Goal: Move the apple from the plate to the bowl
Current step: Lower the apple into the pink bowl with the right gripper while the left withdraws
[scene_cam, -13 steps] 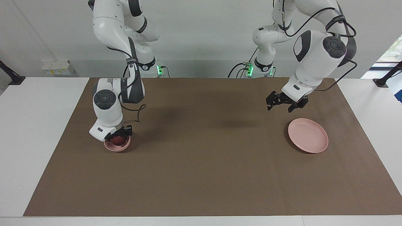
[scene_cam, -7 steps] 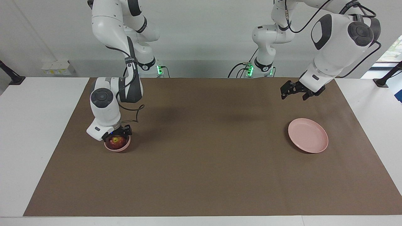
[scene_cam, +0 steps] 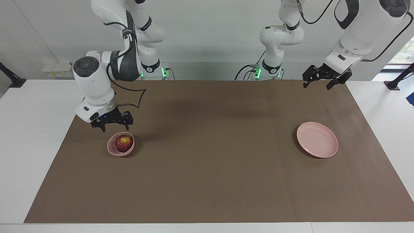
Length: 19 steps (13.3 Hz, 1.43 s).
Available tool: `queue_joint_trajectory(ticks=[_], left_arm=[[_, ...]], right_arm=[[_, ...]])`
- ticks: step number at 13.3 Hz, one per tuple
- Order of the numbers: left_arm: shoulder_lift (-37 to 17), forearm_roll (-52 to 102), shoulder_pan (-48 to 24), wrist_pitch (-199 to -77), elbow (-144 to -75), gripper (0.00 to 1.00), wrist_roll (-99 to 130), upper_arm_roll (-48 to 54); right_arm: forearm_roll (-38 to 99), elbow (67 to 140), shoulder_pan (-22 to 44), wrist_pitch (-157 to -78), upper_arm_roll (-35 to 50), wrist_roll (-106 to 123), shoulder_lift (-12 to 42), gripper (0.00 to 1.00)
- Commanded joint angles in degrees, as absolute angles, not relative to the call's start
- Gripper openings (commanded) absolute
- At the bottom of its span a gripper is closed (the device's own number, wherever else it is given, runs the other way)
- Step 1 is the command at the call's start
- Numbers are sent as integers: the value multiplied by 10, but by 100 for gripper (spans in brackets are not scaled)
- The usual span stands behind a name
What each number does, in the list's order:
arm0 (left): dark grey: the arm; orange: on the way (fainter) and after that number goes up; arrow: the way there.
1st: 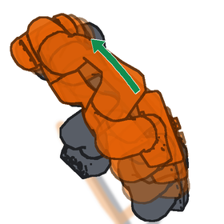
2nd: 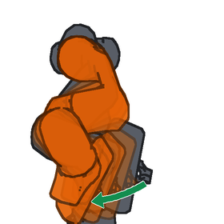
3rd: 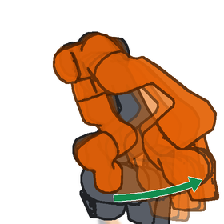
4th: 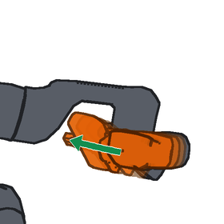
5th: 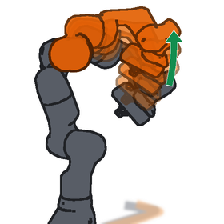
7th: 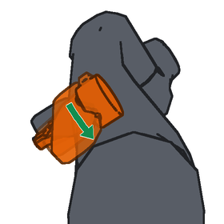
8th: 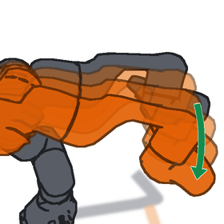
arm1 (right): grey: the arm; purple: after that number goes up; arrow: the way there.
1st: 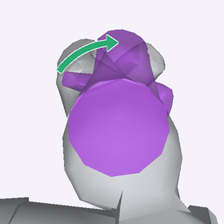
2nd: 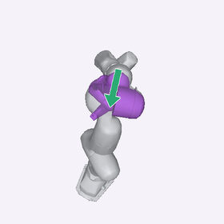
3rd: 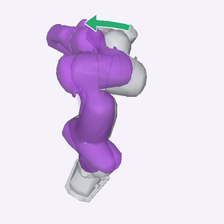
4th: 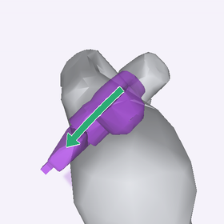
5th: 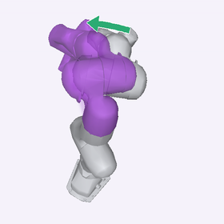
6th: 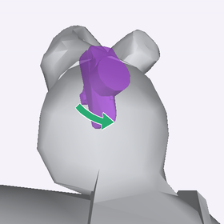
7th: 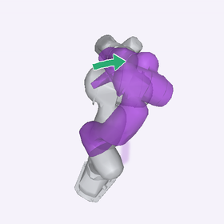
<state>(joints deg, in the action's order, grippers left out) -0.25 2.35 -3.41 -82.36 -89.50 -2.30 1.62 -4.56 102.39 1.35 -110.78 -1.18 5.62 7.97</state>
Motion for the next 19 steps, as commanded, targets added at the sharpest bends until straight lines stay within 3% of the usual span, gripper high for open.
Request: queue_joint_trajectory(ticks=[1,7,13,19], left_arm=[[11,10,-40,-810,-894,100,-27,11],[14,19,-42,-819,-890,100,-27,11],[14,21,-32,-820,-890,100,-25,9],[12,21,-33,-809,-886,100,-26,10]], right_arm=[[-30,1030,19,-1067,-8,13,37,100],[-30,1040,71,-1027,-8,-62,6,100],[-26,1025,64,-999,-12,-53,-49,100],[-24,900,58,-860,-17,-37,-46,100]])
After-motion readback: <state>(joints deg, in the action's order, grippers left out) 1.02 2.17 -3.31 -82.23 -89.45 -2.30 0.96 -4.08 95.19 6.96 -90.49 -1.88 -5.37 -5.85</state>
